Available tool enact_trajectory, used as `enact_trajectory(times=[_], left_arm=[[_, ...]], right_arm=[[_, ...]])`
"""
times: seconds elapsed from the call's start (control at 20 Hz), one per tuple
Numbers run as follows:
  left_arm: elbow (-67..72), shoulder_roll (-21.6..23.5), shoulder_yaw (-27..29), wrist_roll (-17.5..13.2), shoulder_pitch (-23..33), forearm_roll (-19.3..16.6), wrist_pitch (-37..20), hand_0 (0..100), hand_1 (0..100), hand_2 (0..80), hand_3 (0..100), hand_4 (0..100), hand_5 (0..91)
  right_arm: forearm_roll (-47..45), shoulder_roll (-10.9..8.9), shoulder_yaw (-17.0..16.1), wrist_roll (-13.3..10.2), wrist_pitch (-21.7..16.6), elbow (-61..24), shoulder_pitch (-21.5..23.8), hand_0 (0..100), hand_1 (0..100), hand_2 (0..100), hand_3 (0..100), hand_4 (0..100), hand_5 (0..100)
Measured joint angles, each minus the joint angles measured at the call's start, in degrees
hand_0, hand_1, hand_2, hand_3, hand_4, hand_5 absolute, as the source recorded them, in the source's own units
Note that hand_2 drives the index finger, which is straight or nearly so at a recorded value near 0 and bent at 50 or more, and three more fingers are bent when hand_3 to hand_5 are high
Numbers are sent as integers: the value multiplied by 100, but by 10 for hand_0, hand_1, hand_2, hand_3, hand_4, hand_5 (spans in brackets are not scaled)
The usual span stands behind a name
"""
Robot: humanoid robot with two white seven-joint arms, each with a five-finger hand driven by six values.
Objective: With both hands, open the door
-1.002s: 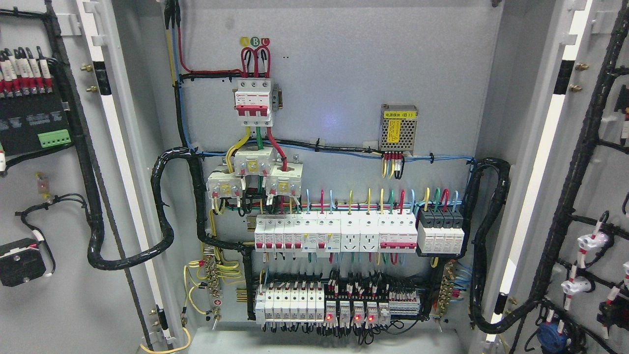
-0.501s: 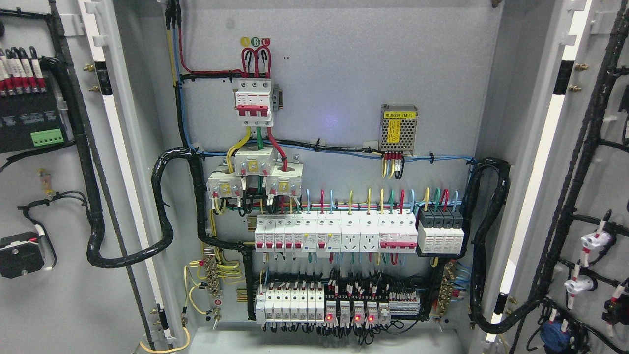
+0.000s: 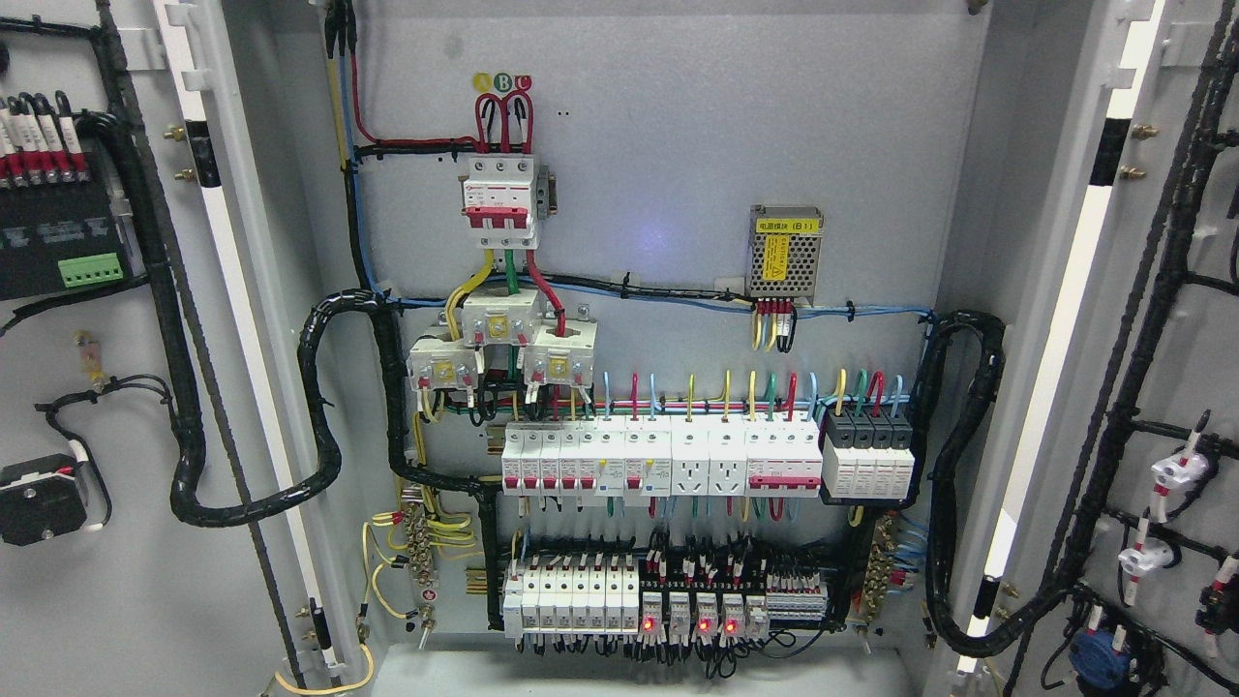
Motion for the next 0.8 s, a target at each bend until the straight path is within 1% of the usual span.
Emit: enact_trajectory(times=[0.25,0.4,0.5,0.6,0.7,0.8], left_arm=[[-778,-93,-481,-11,327,-79,0,0,0,0,0,0,0],[-1126,-186,-902,-14,504,-345,0,0,0,0,0,0,0],[-1286,-296,-1283,-16,624,-651,0,0,0,0,0,0,0],[-1330,-495,-1649,-20,751,-1081,0,0,0,0,0,0,0],[-1261,-772,-1957,-28,917,-1583,0,0,0,0,0,0,0],[-1110,-1074,-2208,-33,1075,-2018,0,0,0,0,0,0,0]], right_arm=[[-12,3,-10,-16,-42,-61,103,0,0,0,0,0,0],[-14,9,2,-16,-86,-214,183,0,0,0,0,0,0],[-14,10,43,5,-104,-339,240,0,0,0,0,0,0],[-8,5,145,37,-106,-478,323,0,0,0,0,0,0],[12,-6,319,46,-108,-607,424,0,0,0,0,0,0],[73,-20,572,50,-108,-696,531,0,0,0,0,0,0]])
